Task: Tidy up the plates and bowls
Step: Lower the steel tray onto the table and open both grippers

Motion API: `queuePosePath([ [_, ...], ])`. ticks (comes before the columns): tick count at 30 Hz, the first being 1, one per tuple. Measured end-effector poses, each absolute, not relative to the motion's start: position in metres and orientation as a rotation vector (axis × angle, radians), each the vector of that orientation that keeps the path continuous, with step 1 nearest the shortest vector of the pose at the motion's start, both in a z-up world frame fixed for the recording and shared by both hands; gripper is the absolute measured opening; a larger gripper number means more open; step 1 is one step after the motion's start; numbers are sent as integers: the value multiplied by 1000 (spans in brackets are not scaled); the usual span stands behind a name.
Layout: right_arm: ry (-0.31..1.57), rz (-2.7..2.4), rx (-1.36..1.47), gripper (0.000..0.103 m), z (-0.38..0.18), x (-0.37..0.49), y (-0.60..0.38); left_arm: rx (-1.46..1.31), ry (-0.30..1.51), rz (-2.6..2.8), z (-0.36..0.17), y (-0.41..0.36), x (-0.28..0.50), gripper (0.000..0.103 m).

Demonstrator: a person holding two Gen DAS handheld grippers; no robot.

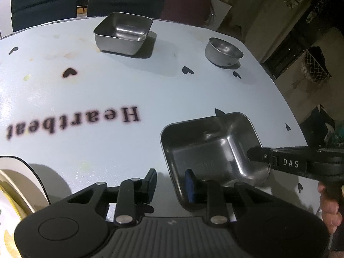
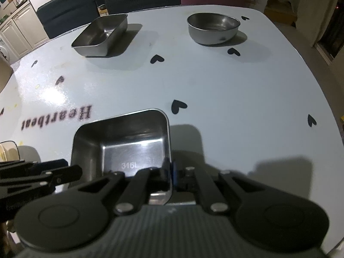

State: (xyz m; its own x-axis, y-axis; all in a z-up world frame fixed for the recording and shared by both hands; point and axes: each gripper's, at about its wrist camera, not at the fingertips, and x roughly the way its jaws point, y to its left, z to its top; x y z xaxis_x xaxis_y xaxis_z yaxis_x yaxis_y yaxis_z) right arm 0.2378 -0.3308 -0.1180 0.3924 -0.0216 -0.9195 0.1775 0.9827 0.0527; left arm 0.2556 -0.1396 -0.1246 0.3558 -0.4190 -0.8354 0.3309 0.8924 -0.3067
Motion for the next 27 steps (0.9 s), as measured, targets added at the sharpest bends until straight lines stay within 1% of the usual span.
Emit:
queuePosePath([
  [4,1161,-140,144,4,-119,238,-331,-93,1107,-487,-125,-139,256,30],
  [6,1168,-154,132,11,-120,238,-330,-91,1108,-484,-125,-139,257,30],
  [7,1170,-158,127,12,-121,238,-330,-90,1108,-484,-125,-139,257,30],
  [15,1180,-141,124,14,-121,236,-333,-81,1110,-494,-125,-143,256,30],
  [20,1177,-136,121,18,-119,232,-335,-76,1112,-492,-126,-142,256,30],
  [22,1173,-132,116,20,-118,230,-334,-81,1114,-492,-125,-141,256,32],
  [25,1163,-120,110,27,-114,225,-335,-82,1113,-493,-123,-141,256,32],
  [26,1158,-116,108,32,-113,224,-335,-81,1112,-493,-123,-141,255,32],
  [27,1153,-112,106,40,-111,222,-335,-79,1111,-492,-122,-140,254,35],
])
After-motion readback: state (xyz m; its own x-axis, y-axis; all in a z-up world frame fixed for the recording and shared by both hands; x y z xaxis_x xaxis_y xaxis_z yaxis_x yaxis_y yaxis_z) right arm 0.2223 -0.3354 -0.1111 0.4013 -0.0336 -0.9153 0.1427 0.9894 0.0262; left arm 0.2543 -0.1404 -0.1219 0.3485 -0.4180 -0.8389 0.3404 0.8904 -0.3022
